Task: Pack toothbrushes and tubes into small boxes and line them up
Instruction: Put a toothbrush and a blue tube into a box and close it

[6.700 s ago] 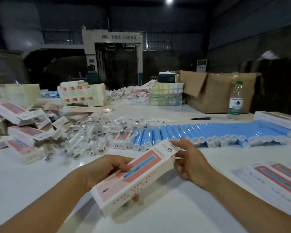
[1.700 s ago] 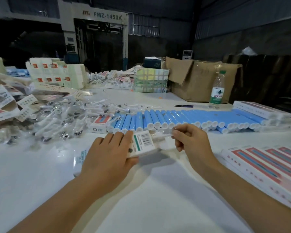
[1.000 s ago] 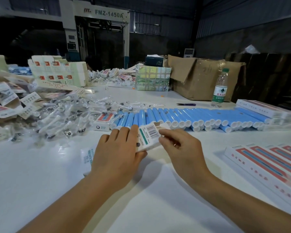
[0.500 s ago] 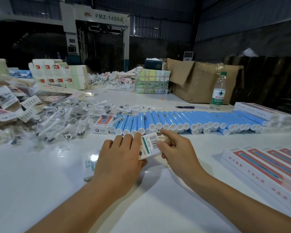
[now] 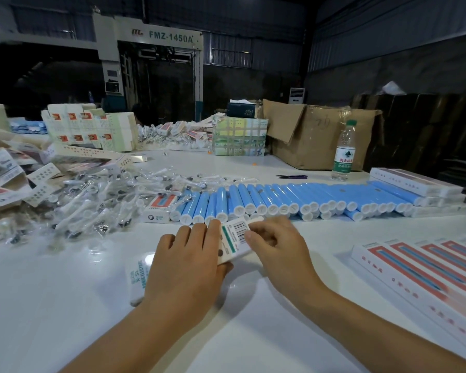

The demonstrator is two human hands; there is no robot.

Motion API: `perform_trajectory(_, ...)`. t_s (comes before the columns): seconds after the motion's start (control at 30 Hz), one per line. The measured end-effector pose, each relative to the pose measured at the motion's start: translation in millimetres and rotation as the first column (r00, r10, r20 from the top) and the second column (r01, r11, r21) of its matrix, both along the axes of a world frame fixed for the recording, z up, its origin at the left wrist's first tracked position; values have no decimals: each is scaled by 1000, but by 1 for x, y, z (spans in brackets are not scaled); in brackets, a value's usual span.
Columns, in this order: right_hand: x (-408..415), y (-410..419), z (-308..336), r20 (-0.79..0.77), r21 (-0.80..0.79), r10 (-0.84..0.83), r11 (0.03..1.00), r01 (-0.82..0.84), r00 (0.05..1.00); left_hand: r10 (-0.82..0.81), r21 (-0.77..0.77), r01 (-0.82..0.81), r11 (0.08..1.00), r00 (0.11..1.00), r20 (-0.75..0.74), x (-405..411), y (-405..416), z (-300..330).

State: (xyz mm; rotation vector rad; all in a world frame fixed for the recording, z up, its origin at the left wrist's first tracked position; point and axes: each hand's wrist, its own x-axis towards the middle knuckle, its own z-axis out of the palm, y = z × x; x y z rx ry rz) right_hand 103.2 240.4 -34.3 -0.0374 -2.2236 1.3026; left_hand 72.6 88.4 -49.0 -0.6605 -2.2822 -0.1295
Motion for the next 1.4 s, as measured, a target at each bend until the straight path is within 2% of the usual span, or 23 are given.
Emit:
perform_trajectory(0.07,-4,7,-1,-42,-68,-104,993,101,994,2,25,-2,1000,1000,-10,-1,-1,1)
perform_trajectory(0.1,-7,10,-1,2,-216,-106,971,104,994,0,36,0,999,1000,-8,-1,-1,2)
perform_trajectory(0.13,-8,11,1,70,-429,-27,902,55,997,-1,44,1,999,1000,-2,0,-1,3)
perform_trajectory(0.17,-10,10,2,112,-654,137,756,-31,984,-2,48,2,999,1000,3,0,-1,3)
perform_trajectory(0.2,-10,9,2,110,-816,326,569,-102,939,-5,47,5,999,1000,-2,0,0,3)
perform_trajectory(0.23,-8,7,3,87,-891,450,434,-132,889,-8,41,9,999,1000,-8,1,0,2)
perform_trajectory(0.27,-8,6,1,62,-901,511,398,-172,857,-12,35,13,999,1000,-18,1,1,1)
perform_trajectory(0.3,-8,5,-1,54,-875,517,437,-209,854,-15,29,16,999,1000,-26,1,1,0)
perform_trajectory(0.33,-9,3,-4,55,-822,487,518,-237,872,-14,25,15,1000,999,-33,1,2,0)
perform_trajectory(0.37,-9,-1,-6,71,-724,425,644,-246,902,-12,21,13,1000,999,-34,1,2,-1)
perform_trajectory(0.43,-7,-9,-10,142,-330,238,927,-180,961,-3,13,3,1000,999,-33,1,4,-1)
perform_trajectory(0.47,-6,-11,-14,155,-96,145,987,-131,977,3,10,-2,1000,999,-35,1,4,-2)
perform_trajectory(0.5,-6,-12,-17,150,62,92,993,-102,984,4,6,-4,1000,999,-36,2,5,-3)
perform_trajectory(0.57,-5,-11,-21,141,150,87,983,-109,986,-3,1,3,1000,999,-43,2,4,-5)
perform_trajectory(0.63,-4,-9,-20,156,88,141,984,-156,978,-5,1,5,1000,999,-48,1,2,-5)
perform_trajectory(0.67,-4,-8,-17,156,-36,193,981,-189,969,-7,2,7,1000,999,-46,1,2,-4)
perform_trajectory(0.73,-4,-7,-9,143,-330,286,916,-227,948,-13,8,13,1000,999,-45,0,1,-2)
perform_trajectory(0.8,-3,-5,-4,138,-456,309,863,-216,941,-11,12,11,1000,999,-49,0,1,-1)
perform_trajectory(1.07,-5,2,-3,91,-601,352,765,-231,931,-32,14,33,999,999,-24,4,-1,1)
perform_trajectory(1.23,-6,0,-7,101,-563,303,802,-197,947,-15,-32,14,999,1000,-27,5,1,-1)
perform_trajectory(1.4,-3,-2,-12,117,-463,274,865,-191,955,47,-106,-38,994,995,83,11,1,4)
